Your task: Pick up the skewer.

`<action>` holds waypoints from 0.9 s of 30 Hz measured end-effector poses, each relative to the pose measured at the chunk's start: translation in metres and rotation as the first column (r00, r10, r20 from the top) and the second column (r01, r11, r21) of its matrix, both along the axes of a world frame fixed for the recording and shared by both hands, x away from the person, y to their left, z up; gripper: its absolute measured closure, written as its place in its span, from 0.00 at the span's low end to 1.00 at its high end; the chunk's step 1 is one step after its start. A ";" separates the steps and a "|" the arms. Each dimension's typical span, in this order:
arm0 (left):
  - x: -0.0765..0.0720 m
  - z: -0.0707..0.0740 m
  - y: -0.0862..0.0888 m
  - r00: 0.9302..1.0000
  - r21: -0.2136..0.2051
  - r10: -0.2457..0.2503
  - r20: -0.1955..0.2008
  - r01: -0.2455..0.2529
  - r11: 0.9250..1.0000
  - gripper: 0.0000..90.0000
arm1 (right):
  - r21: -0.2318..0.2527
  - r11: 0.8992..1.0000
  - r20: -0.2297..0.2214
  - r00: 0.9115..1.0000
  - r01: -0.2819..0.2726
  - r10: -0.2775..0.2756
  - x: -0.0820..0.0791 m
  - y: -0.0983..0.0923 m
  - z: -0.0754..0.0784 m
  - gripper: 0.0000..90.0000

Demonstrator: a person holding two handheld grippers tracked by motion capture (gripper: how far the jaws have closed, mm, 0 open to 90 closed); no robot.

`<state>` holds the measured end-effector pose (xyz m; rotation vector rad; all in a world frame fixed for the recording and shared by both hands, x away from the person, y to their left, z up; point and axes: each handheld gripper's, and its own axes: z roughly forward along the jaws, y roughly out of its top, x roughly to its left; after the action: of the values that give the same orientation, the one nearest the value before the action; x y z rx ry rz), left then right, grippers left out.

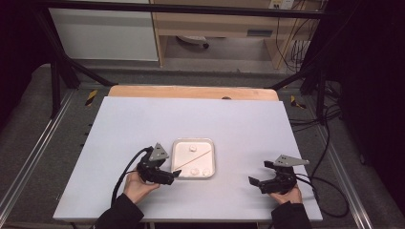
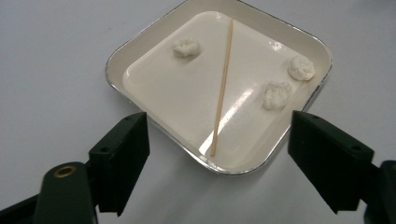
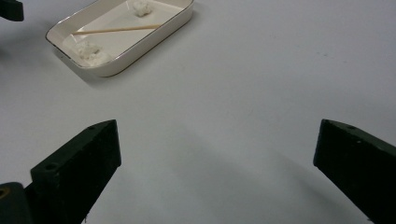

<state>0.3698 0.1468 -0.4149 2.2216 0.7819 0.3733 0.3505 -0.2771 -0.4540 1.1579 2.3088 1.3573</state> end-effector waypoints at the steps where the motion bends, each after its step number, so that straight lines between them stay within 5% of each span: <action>1: 0.001 -0.001 -0.002 1.000 0.001 -0.001 -0.004 0.001 1.000 0.28 | 0.001 1.000 0.000 1.000 0.000 0.000 0.000 0.000 0.000 0.01; 14: 0.018 -0.012 -0.019 0.999 0.026 0.008 -0.049 -0.007 1.000 0.54 | 0.000 1.000 0.001 1.000 -0.003 0.003 0.000 0.000 0.000 0.01; 19: 0.023 -0.019 -0.021 0.997 0.002 -0.005 -0.076 0.005 1.000 0.67 | 0.000 1.000 0.001 1.000 -0.003 0.003 0.000 0.000 0.000 0.01; 27: 0.024 -0.025 -0.025 0.998 0.051 0.000 -0.065 0.003 0.999 0.76 | -0.002 1.000 0.000 1.000 -0.003 0.003 0.000 0.000 0.000 0.01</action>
<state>0.3937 0.1218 -0.4394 2.2913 0.8131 0.3253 0.3508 -0.2772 -0.4541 1.1535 2.3124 1.3557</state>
